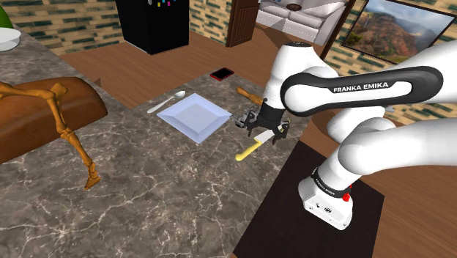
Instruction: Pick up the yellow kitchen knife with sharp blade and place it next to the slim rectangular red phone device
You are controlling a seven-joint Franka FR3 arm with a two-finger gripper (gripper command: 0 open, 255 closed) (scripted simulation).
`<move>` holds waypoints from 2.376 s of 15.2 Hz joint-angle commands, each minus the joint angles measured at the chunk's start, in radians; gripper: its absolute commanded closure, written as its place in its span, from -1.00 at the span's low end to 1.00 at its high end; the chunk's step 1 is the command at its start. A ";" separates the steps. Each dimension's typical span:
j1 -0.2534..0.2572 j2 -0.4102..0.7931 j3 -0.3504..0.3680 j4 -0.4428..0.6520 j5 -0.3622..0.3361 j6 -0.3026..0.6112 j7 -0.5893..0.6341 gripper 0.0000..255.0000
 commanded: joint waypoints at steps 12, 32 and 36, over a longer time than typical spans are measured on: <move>0.002 0.032 0.017 -0.017 0.015 0.049 -0.002 1.00; -0.013 -0.082 -0.056 0.099 -0.055 -0.178 0.017 1.00; -0.036 -0.045 -0.063 0.155 -0.076 -0.195 0.015 1.00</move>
